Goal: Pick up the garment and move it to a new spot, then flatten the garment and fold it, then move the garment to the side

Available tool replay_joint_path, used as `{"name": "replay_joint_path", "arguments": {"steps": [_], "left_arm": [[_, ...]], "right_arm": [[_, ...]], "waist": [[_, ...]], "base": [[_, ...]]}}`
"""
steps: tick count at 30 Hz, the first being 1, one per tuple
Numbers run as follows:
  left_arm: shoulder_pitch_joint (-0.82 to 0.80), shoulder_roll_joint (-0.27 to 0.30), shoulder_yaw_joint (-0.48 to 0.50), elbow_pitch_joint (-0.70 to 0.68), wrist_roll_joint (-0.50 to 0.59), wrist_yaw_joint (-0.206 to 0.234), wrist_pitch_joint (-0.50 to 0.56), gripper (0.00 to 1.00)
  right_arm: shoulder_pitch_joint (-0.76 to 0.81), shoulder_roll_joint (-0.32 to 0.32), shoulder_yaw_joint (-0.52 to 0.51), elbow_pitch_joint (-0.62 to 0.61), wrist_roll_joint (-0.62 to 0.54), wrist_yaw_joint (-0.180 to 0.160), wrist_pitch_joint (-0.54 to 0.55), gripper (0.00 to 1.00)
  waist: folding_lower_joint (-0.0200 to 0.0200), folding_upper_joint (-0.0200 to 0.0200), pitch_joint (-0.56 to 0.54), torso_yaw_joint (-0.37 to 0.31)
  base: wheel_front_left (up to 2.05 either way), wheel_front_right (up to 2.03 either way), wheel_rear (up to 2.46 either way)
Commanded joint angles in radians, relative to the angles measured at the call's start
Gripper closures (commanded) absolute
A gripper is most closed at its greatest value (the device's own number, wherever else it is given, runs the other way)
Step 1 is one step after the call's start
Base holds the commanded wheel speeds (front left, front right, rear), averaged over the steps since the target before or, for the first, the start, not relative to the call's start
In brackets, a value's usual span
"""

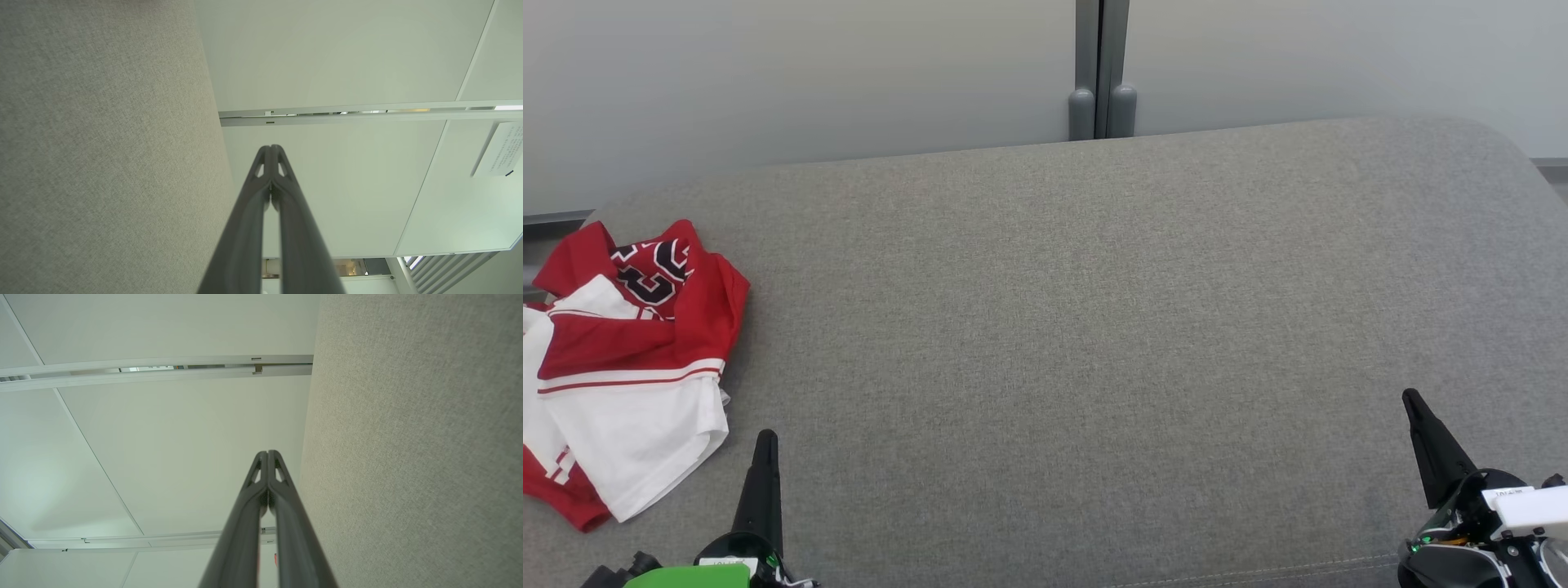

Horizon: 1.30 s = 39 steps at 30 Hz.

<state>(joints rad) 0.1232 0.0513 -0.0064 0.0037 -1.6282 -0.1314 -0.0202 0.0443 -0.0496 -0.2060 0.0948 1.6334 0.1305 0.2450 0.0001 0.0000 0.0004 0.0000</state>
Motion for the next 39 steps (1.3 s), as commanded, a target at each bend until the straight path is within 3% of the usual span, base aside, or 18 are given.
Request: {"name": "replay_joint_path", "arguments": {"steps": [1,39], "left_arm": [[0.011,-0.001,0.003,-0.003,0.003,-0.003,0.001,1.0],[0.011,-0.001,0.004,-0.003,0.004,-0.003,0.001,1.0]], "right_arm": [[0.01,-0.001,-0.002,-0.004,0.001,0.0,0.002,1.0],[0.01,-0.001,-0.002,-0.004,0.001,0.0,0.002,1.0]], "waist": [[-0.0001,0.0,0.0,0.0],[-0.0001,0.0,0.0,0.0]], "base": [[0.0,0.0,0.0],[0.0,0.0,0.0]]}}
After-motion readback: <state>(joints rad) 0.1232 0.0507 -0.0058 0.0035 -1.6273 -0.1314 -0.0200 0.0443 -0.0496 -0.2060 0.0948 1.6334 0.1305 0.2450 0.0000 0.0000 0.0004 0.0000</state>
